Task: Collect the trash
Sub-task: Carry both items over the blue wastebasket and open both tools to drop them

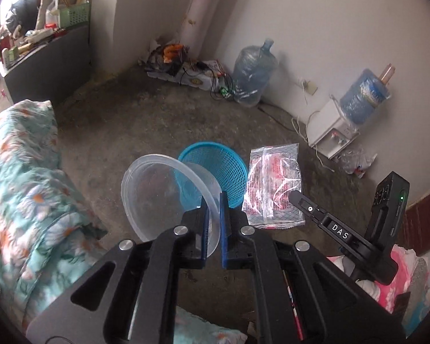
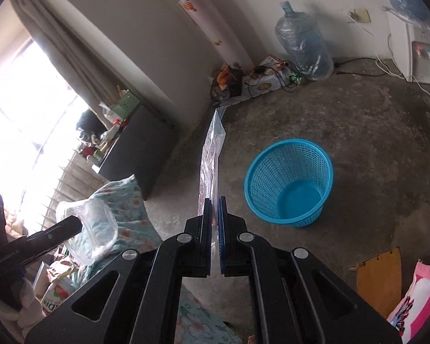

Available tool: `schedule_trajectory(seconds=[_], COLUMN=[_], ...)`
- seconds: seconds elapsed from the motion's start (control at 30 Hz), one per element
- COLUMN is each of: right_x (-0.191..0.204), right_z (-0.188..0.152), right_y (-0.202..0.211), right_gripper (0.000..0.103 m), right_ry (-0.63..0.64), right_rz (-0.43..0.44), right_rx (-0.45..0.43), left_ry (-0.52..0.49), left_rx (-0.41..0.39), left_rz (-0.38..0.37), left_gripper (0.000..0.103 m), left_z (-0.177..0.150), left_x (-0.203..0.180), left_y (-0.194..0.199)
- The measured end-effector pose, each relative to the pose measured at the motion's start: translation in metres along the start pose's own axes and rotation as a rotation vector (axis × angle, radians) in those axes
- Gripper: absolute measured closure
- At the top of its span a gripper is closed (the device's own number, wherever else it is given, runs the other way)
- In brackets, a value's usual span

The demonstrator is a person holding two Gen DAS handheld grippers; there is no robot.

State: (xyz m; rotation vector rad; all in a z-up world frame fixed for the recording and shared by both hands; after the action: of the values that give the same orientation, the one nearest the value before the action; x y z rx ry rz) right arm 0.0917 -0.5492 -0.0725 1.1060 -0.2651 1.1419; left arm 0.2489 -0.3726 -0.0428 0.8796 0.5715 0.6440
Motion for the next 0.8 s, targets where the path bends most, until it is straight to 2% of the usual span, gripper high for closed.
schedule_trajectory(seconds=[0.17, 0.4, 0.43, 0.47, 0.5, 0.53, 0.67, 0.8], right_x=[-0.062, -0.125, -0.134, -0.143, -0.154, -0.164, -0.181, -0.178], right_z=[0.019, 0.041, 0.044, 0.045, 0.047, 0.047, 0.043, 0.037], right_y=[-0.054, -0.118, -0.127, -0.135, -0.144, -0.149, -0.148, -0.131], right_gripper=[0.099, 0.096, 0.093, 0.074, 0.053, 0.05, 0.05, 0.05], right_ry=[-0.105, -0.181, -0.192, -0.206, -0.222, -0.245, -0.272, -0.246], right_rz=[-0.073, -0.152, -0.158, -0.174, -0.191, -0.211, -0.235, -0.232], right_rx=[0.035, 0.059, 0.062, 0.074, 0.092, 0.099, 0.095, 0.083], left_ry=[-0.051, -0.066, -0.062, -0.054, -0.039, -0.016, 0.033, 0.03], left_rx=[0.118, 0.179, 0.189, 0.205, 0.208, 0.193, 0.167, 0.1], left_rz=[-0.026, -0.03, -0.025, -0.012, 0.017, 0.032, -0.019, -0.021], left_gripper=[0.099, 0.099, 0.088, 0.076, 0.05, 0.045, 0.043, 0.042], left_z=[0.025, 0.043, 0.046, 0.049, 0.05, 0.052, 0.051, 0.058], left_x=[-0.035, -0.072, -0.074, -0.075, -0.074, -0.073, -0.062, -0.052], left_y=[-0.096, -0.183, -0.194, -0.205, -0.213, -0.215, -0.205, -0.175])
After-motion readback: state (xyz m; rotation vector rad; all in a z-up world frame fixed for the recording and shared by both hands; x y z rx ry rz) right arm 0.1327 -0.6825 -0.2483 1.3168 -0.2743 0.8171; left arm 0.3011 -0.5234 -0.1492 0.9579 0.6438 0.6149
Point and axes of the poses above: each gripper's, at about its wrist camera, not at the fingertips, and y roughly against the way its jaws point, x to its left, z to its top, the point moved 4 cm from there along -y, roughly the way its jaws point, and after that the axes turned 10 degrees about z, right-handed, at the moved point
